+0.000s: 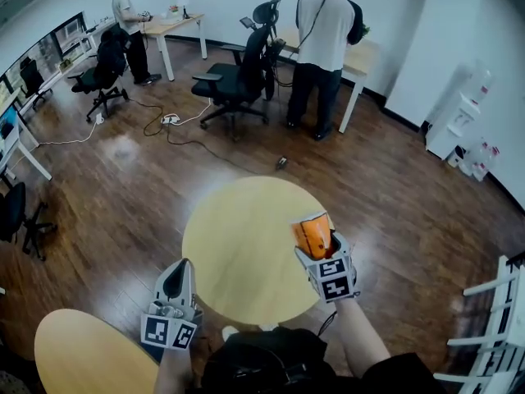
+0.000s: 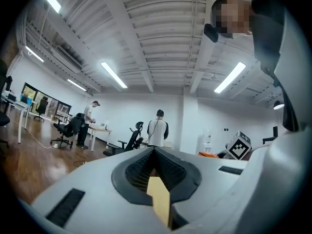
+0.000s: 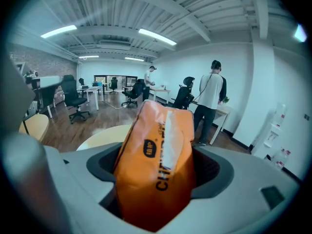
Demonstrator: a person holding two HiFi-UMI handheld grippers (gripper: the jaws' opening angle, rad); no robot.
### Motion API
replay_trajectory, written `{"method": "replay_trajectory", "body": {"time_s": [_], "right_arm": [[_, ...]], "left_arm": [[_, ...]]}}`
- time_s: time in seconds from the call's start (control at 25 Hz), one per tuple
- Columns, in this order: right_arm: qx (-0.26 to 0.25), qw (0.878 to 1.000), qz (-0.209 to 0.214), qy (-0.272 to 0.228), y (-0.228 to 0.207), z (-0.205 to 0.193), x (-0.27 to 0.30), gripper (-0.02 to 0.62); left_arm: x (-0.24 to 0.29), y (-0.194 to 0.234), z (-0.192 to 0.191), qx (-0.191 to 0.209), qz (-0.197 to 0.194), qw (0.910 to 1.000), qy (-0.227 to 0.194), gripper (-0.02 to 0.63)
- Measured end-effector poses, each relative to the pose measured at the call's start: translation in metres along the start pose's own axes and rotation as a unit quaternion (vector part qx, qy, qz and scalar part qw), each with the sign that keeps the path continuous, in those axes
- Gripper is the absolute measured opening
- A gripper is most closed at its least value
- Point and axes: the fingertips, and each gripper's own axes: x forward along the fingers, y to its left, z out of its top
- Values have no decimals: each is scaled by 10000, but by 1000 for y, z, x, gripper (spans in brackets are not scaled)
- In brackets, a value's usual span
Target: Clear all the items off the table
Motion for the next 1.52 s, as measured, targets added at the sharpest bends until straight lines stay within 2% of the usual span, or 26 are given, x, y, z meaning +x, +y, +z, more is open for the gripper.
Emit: {"method": "replay_trajectory", "body": {"time_s": [0.32,0.48,0.68,0.8,1.12,1.32,1.52], "right_arm": [[379,9980,-246,432,-21,-47,42,423],[477,9945,-437,820,-34,-82,70,423],[724,9861,-471,1422,-47,-126,108,425],[578,9835,-547,1622,-47,-143,122,426],[159,9845,-833,1534,-44,-147,140,434],[109,9840,-478,1714,-37,-153,147,483],[245,9863,-252,1614,-40,-144,138,483]], "left_arm": [[34,6,-50,-144,-144,9987,471,0],[43,9,-91,-442,37,9960,771,0],[48,11,-152,-836,366,9894,1129,0],[49,18,-174,-939,528,9855,1314,0],[42,40,-197,-1193,828,9777,1517,0],[44,31,-199,-1160,801,9774,1578,0],[54,21,-188,-1093,740,9815,1390,0]]}}
